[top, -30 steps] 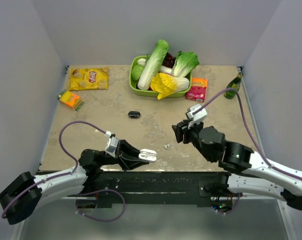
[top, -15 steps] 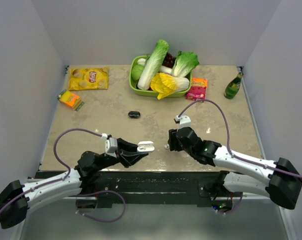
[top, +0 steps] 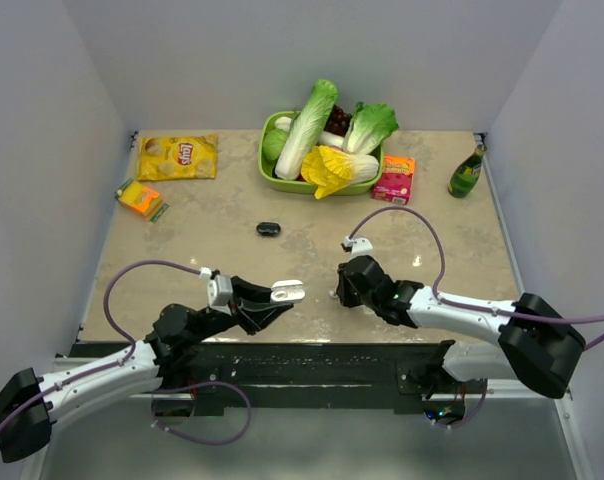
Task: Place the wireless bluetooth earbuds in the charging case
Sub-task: Move the earbud to the center of the board.
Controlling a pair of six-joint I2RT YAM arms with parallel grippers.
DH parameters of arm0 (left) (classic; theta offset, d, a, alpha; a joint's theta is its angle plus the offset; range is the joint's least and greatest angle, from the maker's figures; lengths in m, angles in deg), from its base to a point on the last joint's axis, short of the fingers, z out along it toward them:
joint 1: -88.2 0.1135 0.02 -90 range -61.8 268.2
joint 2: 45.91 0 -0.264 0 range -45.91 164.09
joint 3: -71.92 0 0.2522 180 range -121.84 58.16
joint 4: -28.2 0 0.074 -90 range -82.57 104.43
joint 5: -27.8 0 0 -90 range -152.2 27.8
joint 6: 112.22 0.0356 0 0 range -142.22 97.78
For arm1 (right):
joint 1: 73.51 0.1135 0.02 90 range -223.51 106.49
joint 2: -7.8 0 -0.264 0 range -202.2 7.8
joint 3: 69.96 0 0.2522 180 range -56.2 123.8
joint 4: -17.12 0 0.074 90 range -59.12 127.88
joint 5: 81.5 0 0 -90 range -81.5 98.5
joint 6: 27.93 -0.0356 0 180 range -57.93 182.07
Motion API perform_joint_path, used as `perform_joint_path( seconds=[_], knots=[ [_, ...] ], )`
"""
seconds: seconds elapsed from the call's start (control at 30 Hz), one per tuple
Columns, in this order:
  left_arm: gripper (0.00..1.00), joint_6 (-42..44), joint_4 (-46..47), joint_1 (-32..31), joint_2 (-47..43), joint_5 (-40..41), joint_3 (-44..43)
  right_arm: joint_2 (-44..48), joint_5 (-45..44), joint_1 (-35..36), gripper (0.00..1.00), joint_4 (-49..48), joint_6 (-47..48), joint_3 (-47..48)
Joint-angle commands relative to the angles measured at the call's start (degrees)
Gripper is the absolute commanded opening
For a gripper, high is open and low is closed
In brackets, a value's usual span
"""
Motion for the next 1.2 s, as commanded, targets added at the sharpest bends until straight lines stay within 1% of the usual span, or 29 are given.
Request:
perform_joint_path(
  seconds=[0.0,0.07,0.1,0.17,0.3,0.43,0.57,0.83,1.17],
  knots=[
    [0.0,0.65,1.75,-0.24,0.4,0.42,1.23,-0.34,-1.56,-0.11,0.13,-2.07,-1.86,-0.03],
    [0.0,0.65,1.75,-0.24,0.66,0.25,1.05,-0.69,-2.35,-0.2,0.09,-1.72,-2.73,0.32],
    [0.0,0.65,1.75,-0.24,0.75,0.16,1.14,-0.96,-2.7,-0.11,0.05,-0.32,-3.08,0.41],
    [0.0,0.65,1.57,-0.24,0.84,0.16,0.87,-1.57,-2.97,-0.11,0.02,0.56,-4.31,0.67],
    [0.0,0.48,1.57,-0.24,0.75,0.25,1.14,-2.01,-3.41,-0.11,0.01,1.36,-5.72,0.41],
    [0.0,0.04,1.92,-0.24,0.75,0.16,1.49,-2.8,-3.67,-0.11,0.04,1.62,-6.08,0.67],
    [0.0,-0.14,1.83,-0.24,0.66,0.16,1.67,-5.96,-3.23,-0.11,0.11,1.62,-6.34,1.72],
    [0.0,-0.32,1.75,-0.24,0.31,0.16,2.1,-10.19,-2.35,-0.38,0.14,-0.13,-5.2,3.92],
    [0.0,-0.23,1.83,-0.24,0.22,0.69,2.63,-16.16,-1.3,-3.36,0.17,-1.36,0.42,9.37]
  ],
)
